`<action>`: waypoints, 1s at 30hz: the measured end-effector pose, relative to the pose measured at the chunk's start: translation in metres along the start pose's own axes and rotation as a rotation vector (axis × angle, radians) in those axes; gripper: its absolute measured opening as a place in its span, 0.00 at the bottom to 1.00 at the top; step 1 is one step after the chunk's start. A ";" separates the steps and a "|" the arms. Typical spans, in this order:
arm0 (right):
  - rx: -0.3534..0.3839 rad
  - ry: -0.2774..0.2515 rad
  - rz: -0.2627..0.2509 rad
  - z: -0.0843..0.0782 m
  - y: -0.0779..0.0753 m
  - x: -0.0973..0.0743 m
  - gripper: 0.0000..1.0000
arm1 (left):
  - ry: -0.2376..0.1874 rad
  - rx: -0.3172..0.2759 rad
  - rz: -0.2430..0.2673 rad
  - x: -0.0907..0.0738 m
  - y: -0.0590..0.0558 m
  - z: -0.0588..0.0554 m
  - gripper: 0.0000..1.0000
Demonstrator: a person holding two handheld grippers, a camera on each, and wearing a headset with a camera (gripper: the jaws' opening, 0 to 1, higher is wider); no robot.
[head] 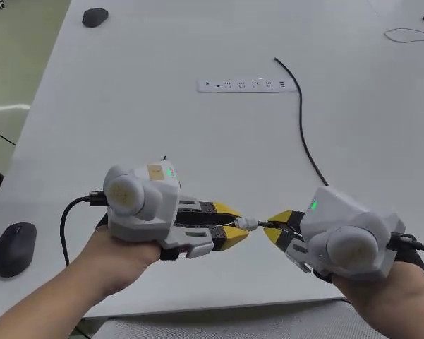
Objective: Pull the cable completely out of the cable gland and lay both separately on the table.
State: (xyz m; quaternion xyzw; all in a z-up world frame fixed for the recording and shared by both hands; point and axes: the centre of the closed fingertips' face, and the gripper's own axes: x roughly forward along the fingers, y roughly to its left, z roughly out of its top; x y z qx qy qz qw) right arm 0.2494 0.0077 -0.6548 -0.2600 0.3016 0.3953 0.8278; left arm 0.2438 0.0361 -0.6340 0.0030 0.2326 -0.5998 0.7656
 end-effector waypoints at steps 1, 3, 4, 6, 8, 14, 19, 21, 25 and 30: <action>0.025 0.003 0.003 -0.003 0.000 0.001 0.00 | 0.002 0.000 0.001 0.000 0.000 0.000 0.14; 0.046 0.003 -0.010 -0.007 -0.004 0.000 0.00 | 0.000 0.000 0.004 0.000 0.001 0.001 0.14; 0.058 0.004 -0.013 -0.009 -0.005 0.000 0.00 | -0.001 0.000 0.002 0.000 0.000 0.002 0.14; 0.086 0.010 -0.024 -0.014 -0.009 0.000 0.00 | 0.002 0.004 0.002 0.001 0.000 0.002 0.14; 0.122 0.015 -0.035 -0.020 -0.012 -0.001 0.00 | 0.003 0.005 -0.001 0.001 -0.001 0.003 0.14; 0.242 0.035 -0.076 -0.040 -0.027 -0.001 0.00 | 0.003 0.006 -0.004 0.001 -0.001 0.005 0.14; 0.413 0.031 -0.092 -0.055 -0.033 -0.001 0.00 | -0.006 -0.001 0.004 0.002 -0.001 0.008 0.14; 0.500 0.038 -0.094 -0.064 -0.036 0.000 0.00 | -0.009 -0.001 0.008 0.002 0.000 0.009 0.14; 0.625 0.057 -0.096 -0.081 -0.039 0.004 0.00 | -0.005 0.001 0.005 0.004 -0.002 0.009 0.14; 0.682 0.082 -0.095 -0.093 -0.038 0.011 0.00 | -0.002 0.002 0.003 0.003 -0.002 0.009 0.14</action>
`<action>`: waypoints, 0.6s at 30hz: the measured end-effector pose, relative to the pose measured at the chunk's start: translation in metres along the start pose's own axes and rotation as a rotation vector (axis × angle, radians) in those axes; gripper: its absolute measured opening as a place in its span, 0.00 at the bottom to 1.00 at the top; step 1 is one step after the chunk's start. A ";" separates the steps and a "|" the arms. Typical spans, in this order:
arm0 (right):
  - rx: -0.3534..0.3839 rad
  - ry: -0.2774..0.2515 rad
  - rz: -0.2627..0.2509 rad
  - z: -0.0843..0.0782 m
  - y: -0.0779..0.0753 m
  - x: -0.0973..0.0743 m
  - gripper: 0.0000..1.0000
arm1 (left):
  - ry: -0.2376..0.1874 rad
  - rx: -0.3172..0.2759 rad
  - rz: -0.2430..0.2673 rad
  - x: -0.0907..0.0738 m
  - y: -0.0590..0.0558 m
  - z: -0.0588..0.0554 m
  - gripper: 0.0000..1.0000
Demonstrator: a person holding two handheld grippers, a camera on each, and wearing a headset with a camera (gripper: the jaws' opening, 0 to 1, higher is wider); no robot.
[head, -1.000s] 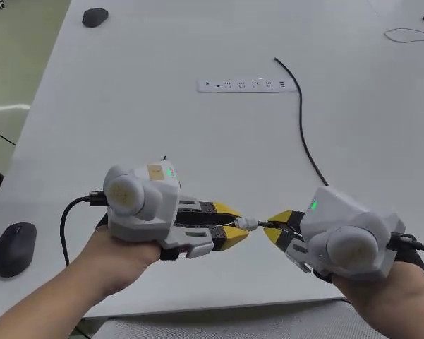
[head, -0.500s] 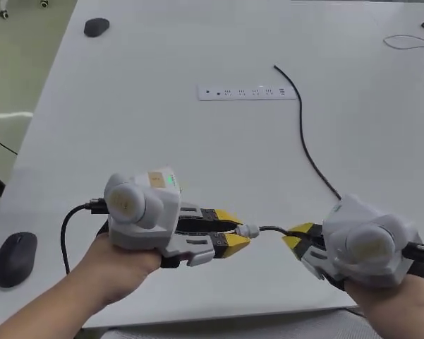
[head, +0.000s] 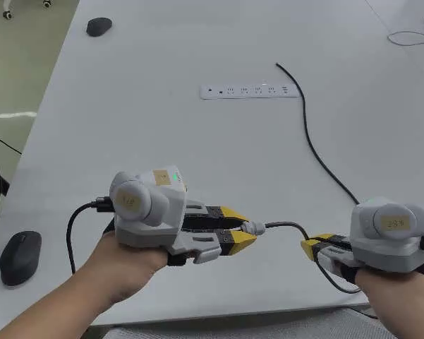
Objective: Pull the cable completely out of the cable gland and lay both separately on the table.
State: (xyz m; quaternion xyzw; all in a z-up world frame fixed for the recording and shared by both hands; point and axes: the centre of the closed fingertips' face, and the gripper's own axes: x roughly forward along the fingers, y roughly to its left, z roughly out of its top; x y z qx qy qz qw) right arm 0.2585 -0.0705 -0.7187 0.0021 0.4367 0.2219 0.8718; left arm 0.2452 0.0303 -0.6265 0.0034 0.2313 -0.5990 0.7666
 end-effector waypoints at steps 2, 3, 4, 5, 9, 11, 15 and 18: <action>0.033 0.005 0.007 -0.003 0.000 0.003 0.00 | 0.000 -0.003 0.002 -0.001 0.001 0.000 0.14; 0.044 -0.001 0.007 -0.002 0.000 0.003 0.00 | 0.001 -0.002 0.004 -0.001 0.001 0.000 0.14; 0.052 -0.010 0.007 -0.001 0.001 0.003 0.00 | 0.002 0.002 0.005 -0.001 0.001 -0.001 0.14; 0.049 -0.014 0.005 0.000 0.002 0.002 0.00 | 0.002 0.000 0.005 -0.001 0.002 -0.001 0.14; 0.023 -0.026 0.004 0.001 0.004 0.001 0.00 | -0.002 -0.010 0.006 -0.003 0.003 -0.002 0.14; 0.012 -0.028 0.005 0.001 0.004 0.000 0.00 | -0.001 -0.014 0.007 -0.003 0.003 -0.002 0.14; -0.025 -0.037 0.006 0.001 0.005 -0.003 0.01 | -0.001 -0.025 0.011 -0.004 0.004 -0.004 0.14; -0.141 -0.031 -0.022 0.001 0.003 -0.006 0.01 | 0.002 -0.030 0.011 -0.004 0.004 -0.006 0.14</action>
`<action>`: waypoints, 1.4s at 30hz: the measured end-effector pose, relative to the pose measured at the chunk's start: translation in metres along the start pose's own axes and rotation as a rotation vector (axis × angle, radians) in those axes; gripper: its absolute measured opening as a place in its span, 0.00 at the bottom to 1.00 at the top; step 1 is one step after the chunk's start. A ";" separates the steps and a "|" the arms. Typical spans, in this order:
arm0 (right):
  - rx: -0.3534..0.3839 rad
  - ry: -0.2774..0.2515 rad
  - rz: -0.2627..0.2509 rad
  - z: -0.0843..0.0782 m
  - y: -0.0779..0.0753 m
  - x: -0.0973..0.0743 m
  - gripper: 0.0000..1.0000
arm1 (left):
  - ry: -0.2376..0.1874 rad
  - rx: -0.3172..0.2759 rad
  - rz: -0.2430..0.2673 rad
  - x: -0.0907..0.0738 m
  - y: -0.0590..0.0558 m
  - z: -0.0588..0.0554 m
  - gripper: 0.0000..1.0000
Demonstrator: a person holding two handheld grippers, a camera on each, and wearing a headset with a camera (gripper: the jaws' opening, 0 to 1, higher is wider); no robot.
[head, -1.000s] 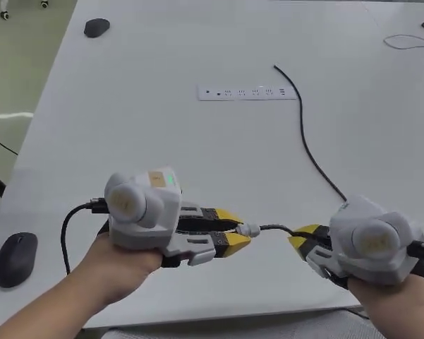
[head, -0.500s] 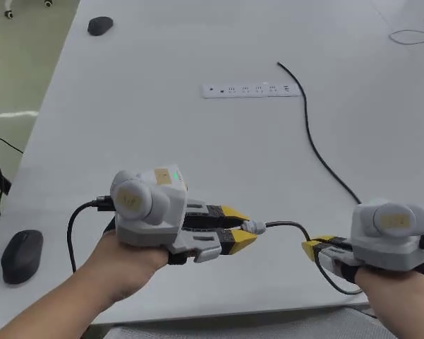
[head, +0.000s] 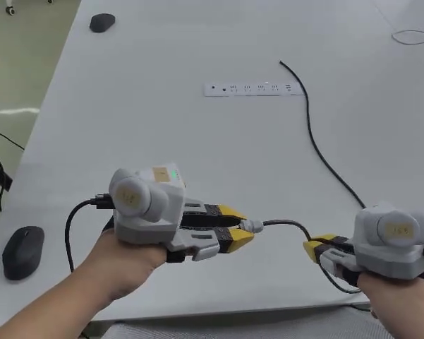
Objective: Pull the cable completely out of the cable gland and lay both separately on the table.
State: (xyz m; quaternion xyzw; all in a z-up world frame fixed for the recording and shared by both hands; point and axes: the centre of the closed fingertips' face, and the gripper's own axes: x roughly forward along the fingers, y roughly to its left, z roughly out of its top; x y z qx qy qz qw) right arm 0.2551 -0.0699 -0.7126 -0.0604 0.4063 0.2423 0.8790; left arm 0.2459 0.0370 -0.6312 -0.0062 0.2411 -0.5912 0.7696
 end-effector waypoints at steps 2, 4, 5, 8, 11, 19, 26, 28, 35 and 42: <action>-0.058 -0.002 -0.009 0.001 0.001 -0.003 0.01 | 0.000 0.000 -0.001 -0.001 0.000 -0.001 0.14; -0.087 -0.006 -0.007 0.003 0.003 -0.005 0.01 | 0.001 -0.004 -0.002 -0.001 -0.001 -0.001 0.14; -0.094 -0.006 0.003 0.004 0.005 -0.006 0.02 | 0.001 -0.010 -0.004 -0.001 -0.001 -0.001 0.14; -0.133 -0.006 0.010 0.008 0.010 -0.007 0.03 | 0.003 -0.010 -0.006 -0.001 0.000 -0.001 0.14; -0.198 -0.032 0.015 0.020 0.018 -0.011 0.07 | 0.001 -0.014 -0.008 -0.001 0.000 0.000 0.14; -0.582 -0.071 0.057 0.048 0.057 -0.017 0.17 | 0.004 -0.015 -0.014 0.000 0.001 -0.002 0.14; -0.666 -0.123 0.103 0.063 0.089 -0.017 0.18 | 0.008 -0.015 -0.012 -0.001 0.002 -0.004 0.15; -0.689 -0.127 0.089 0.066 0.089 -0.016 0.14 | 0.011 -0.013 -0.012 -0.002 0.002 -0.004 0.15; -0.790 -0.107 0.101 0.065 0.092 -0.012 0.09 | 0.003 0.007 -0.010 -0.001 0.000 -0.003 0.15; -0.793 -0.104 0.096 0.066 0.094 -0.010 0.02 | 0.002 0.006 -0.006 -0.001 -0.001 -0.004 0.15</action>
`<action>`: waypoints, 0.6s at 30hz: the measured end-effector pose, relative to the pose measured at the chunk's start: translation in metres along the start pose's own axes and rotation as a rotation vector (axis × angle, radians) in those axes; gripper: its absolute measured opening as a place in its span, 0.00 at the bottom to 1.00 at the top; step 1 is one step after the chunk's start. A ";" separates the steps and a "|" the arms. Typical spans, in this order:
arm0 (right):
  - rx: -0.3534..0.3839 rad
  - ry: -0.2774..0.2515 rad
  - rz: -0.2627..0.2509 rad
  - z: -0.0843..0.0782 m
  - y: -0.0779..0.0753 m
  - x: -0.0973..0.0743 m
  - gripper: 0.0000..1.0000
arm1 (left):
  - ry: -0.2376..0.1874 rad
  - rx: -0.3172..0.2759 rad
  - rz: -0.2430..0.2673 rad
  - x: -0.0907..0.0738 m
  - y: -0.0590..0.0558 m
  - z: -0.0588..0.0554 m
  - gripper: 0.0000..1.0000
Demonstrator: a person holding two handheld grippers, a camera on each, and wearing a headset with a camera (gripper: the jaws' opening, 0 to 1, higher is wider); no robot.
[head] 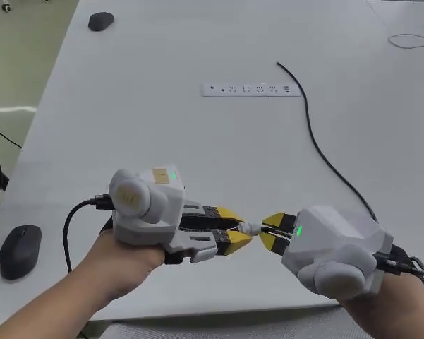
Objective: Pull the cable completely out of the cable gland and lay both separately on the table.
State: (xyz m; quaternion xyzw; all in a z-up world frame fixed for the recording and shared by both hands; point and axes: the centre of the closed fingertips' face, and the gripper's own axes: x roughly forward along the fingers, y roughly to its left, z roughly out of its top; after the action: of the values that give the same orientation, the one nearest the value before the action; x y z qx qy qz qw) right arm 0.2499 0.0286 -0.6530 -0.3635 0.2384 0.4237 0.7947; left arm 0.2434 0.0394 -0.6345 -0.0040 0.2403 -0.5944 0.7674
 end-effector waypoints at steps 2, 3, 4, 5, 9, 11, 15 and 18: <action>-0.001 0.003 0.000 0.000 0.001 0.000 0.01 | 0.001 -0.002 0.002 0.000 0.000 -0.001 0.15; 0.002 0.005 0.002 0.000 0.001 0.000 0.01 | 0.002 -0.003 0.001 0.000 0.000 -0.001 0.15; 0.009 0.006 0.005 -0.001 0.002 0.000 0.01 | 0.004 -0.006 -0.002 0.000 -0.001 -0.001 0.15; 0.025 0.006 0.005 -0.001 0.002 0.000 0.01 | 0.004 -0.004 -0.002 0.000 -0.002 -0.001 0.15; 0.058 0.012 0.017 -0.003 0.003 0.001 0.00 | 0.007 0.009 -0.002 0.000 -0.003 -0.002 0.15; 0.073 0.020 0.020 -0.004 0.002 0.001 0.00 | 0.007 0.018 -0.001 0.000 -0.004 -0.002 0.15; 0.094 0.020 0.028 -0.007 0.002 0.002 0.00 | 0.006 0.034 0.009 -0.001 -0.003 -0.001 0.14; 0.127 0.022 0.029 -0.010 0.000 0.002 0.00 | 0.005 0.040 0.015 -0.003 -0.002 -0.001 0.14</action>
State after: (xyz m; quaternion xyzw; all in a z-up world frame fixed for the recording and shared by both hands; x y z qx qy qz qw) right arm 0.2500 0.0221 -0.6605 -0.3134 0.2787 0.4154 0.8072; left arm 0.2404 0.0413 -0.6336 0.0146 0.2305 -0.5932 0.7712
